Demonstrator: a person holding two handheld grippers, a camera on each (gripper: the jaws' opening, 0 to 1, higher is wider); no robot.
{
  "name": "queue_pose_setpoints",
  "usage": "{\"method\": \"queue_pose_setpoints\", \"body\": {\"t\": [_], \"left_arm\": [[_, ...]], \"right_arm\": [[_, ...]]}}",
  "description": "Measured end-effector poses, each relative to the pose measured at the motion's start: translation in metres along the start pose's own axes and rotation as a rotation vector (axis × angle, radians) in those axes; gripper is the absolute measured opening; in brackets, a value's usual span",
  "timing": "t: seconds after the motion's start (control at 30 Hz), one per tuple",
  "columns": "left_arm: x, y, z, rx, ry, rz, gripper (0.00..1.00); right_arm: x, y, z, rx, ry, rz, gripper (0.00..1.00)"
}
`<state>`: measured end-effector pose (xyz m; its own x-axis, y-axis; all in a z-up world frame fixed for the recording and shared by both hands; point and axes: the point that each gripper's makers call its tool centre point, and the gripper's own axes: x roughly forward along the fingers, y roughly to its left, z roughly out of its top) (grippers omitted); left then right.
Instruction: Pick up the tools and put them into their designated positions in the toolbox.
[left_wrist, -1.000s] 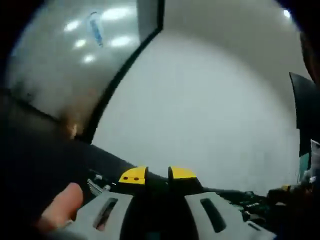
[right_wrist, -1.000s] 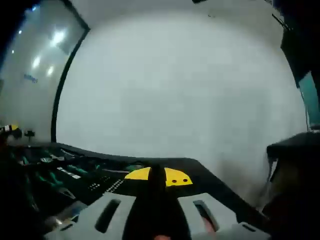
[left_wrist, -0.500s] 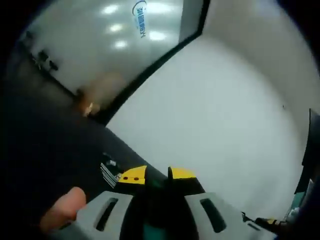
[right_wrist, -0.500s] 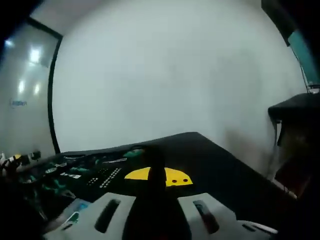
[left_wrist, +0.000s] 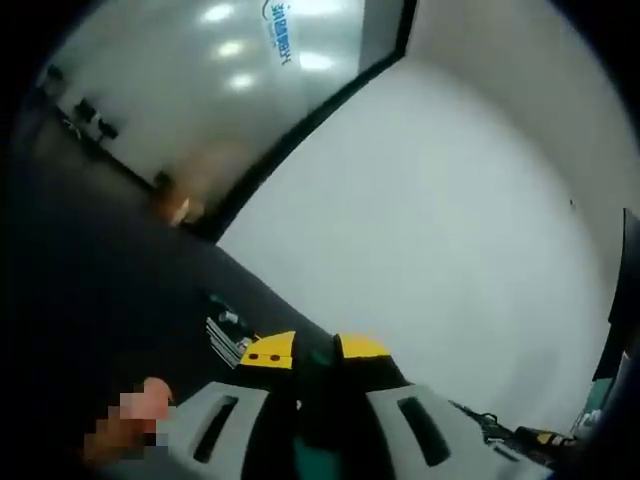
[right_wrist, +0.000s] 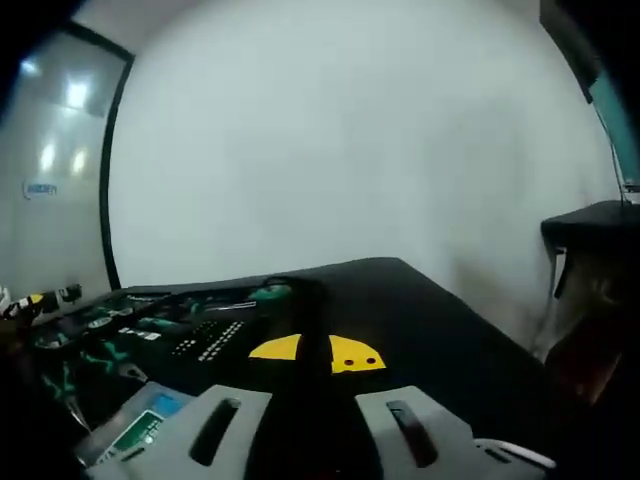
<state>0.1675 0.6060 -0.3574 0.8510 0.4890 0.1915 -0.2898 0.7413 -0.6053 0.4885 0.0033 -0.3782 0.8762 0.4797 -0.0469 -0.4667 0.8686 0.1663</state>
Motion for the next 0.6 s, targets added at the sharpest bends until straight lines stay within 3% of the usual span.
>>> {"method": "queue_pose_setpoints", "body": {"t": [0.6], "left_arm": [[0.0041,-0.0004,-0.0072,0.050,0.033,0.001,0.15]], "right_arm": [[0.0069,-0.0011,-0.0026,-0.024,0.020,0.007,0.07]]}}
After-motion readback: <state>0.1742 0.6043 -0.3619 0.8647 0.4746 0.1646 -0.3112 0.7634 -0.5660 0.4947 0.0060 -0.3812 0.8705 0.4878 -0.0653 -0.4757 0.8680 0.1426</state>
